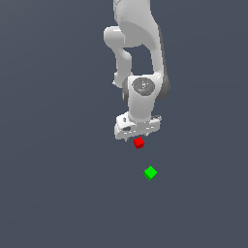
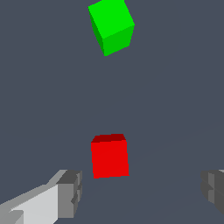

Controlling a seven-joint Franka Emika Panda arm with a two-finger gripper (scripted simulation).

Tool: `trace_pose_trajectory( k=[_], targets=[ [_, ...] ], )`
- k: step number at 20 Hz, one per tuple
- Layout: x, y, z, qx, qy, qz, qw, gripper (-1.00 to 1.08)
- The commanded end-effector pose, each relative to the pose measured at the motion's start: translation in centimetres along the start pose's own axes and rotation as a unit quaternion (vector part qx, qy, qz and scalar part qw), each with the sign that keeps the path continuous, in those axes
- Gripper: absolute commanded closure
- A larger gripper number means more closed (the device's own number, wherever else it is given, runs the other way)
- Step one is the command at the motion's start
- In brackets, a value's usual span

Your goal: Stack the red cube on top of the green cube.

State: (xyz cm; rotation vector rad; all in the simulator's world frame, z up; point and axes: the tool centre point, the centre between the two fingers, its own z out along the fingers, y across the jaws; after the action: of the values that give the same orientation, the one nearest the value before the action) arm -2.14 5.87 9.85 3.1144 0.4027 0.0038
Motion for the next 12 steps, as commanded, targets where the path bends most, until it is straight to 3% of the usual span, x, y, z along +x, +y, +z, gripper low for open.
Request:
trace_pose_trajectory(
  k=[1, 12],
  targets=[
    [-0.3, -1.1, 1.3, 0.001, 0.0, -0.019, 0.9998, -0.92],
    [-0.7, -2.2, 3.0, 0.002, -0.002, -0.038, 0.9993, -0.92]
  ],
)
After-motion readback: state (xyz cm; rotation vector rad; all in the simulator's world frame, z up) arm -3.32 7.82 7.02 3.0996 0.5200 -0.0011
